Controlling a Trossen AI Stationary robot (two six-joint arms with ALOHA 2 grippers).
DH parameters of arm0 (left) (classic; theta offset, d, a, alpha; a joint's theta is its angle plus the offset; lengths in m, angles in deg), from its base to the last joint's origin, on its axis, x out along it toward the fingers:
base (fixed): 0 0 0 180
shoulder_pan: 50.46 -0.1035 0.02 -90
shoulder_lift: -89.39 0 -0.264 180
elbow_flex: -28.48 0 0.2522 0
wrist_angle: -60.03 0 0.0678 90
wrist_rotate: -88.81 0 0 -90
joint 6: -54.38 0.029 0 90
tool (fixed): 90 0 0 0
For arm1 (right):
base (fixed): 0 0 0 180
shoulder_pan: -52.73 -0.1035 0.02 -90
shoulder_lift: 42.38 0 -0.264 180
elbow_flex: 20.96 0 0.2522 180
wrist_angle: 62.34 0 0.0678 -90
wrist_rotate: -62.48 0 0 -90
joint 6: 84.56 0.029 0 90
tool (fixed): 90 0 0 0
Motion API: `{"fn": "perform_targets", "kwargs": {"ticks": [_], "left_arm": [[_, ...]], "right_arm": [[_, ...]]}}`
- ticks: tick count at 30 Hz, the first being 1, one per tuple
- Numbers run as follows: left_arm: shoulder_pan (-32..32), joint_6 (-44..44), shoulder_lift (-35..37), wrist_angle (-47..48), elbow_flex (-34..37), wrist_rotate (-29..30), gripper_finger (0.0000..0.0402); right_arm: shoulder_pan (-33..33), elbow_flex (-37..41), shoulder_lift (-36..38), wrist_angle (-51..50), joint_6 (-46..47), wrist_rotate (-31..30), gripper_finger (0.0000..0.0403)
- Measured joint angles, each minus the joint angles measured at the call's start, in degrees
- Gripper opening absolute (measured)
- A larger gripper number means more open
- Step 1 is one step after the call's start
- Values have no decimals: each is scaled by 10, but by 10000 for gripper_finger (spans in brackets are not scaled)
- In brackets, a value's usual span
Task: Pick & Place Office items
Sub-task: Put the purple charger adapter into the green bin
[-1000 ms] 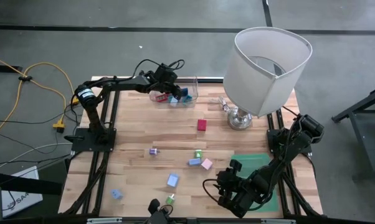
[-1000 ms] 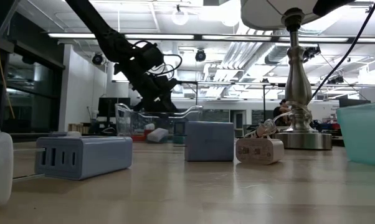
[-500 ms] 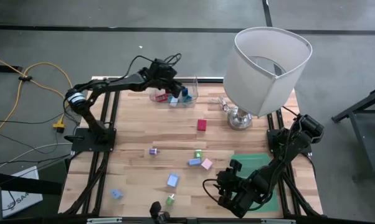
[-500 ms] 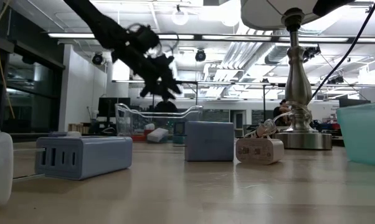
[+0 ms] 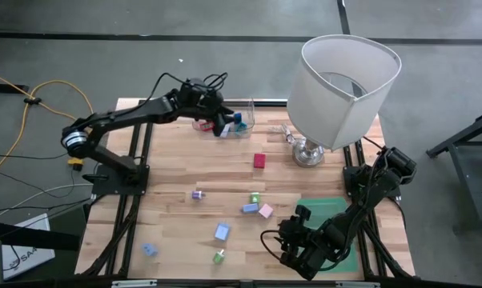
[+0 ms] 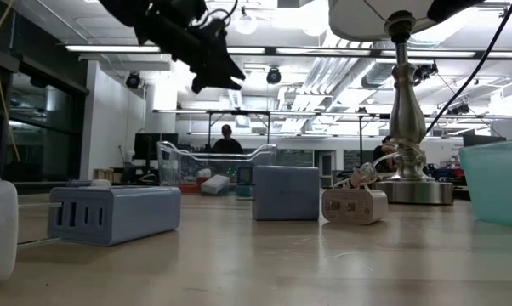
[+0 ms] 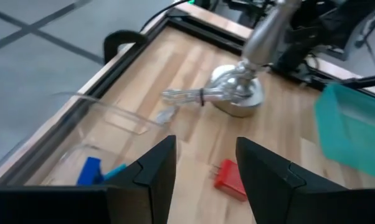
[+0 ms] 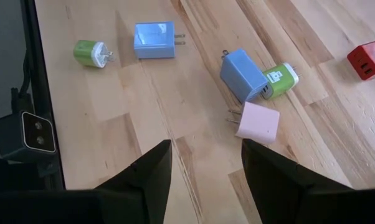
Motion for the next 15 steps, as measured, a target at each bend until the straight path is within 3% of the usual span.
{"fn": "perform_targets", "kwargs": {"ticks": [15], "left_arm": [[41,-2,9,2,0,0,161]], "right_arm": [[0,0,0,0,-1,0,181]]}}
